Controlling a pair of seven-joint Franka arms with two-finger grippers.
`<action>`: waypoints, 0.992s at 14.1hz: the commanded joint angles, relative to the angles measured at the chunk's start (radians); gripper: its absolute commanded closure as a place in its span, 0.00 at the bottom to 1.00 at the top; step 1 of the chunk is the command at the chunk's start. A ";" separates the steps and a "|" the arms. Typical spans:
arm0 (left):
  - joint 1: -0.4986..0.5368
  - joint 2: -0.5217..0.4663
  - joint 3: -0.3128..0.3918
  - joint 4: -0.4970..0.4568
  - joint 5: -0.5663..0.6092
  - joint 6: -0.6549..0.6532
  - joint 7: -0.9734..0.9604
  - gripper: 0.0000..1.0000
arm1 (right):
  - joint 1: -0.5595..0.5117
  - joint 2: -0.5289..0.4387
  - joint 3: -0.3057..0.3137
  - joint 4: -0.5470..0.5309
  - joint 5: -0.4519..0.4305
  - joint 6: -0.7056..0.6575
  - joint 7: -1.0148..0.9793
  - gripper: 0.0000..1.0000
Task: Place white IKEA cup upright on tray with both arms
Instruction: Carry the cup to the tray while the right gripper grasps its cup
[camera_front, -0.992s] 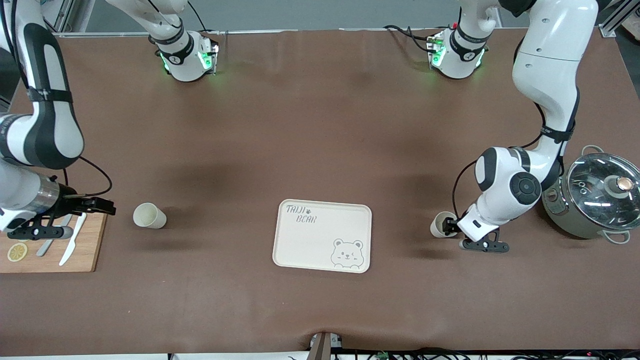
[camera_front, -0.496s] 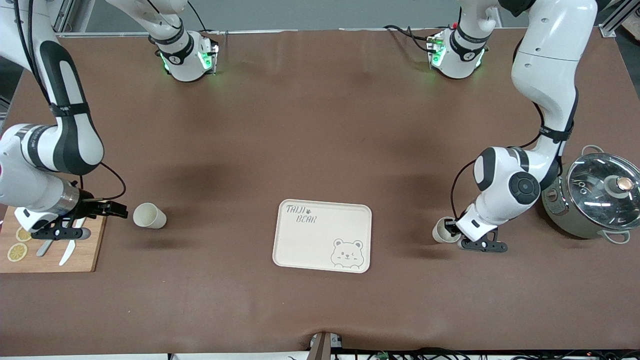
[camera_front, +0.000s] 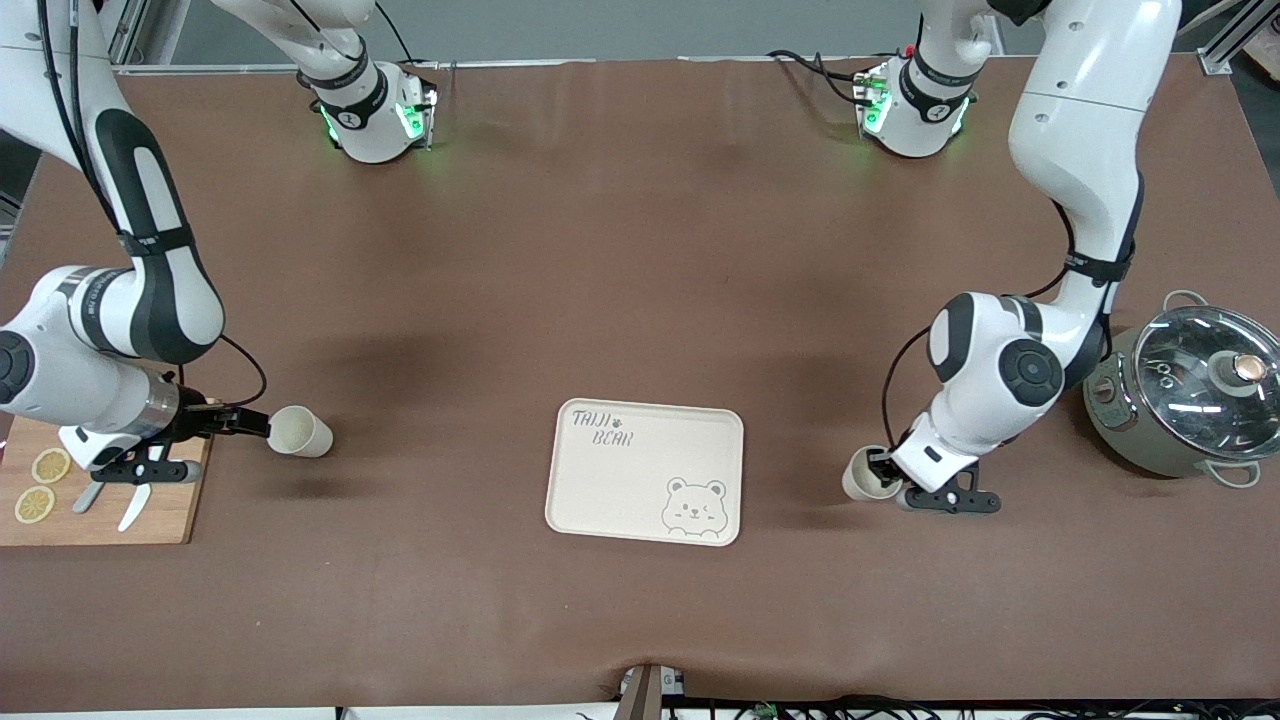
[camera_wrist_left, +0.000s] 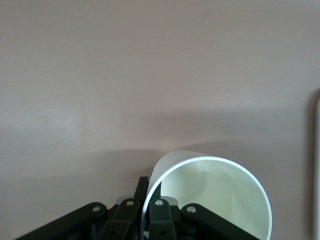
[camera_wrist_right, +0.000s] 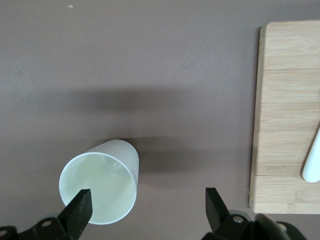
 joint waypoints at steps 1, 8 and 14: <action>-0.046 0.002 0.004 0.132 -0.016 -0.170 -0.077 1.00 | -0.007 0.019 0.006 -0.017 -0.013 0.034 -0.003 0.00; -0.145 0.065 0.015 0.320 -0.012 -0.318 -0.273 1.00 | -0.002 0.037 0.006 -0.063 -0.013 0.111 -0.002 0.00; -0.343 0.171 0.181 0.512 -0.019 -0.460 -0.392 1.00 | 0.001 0.059 0.006 -0.064 -0.013 0.122 0.001 0.00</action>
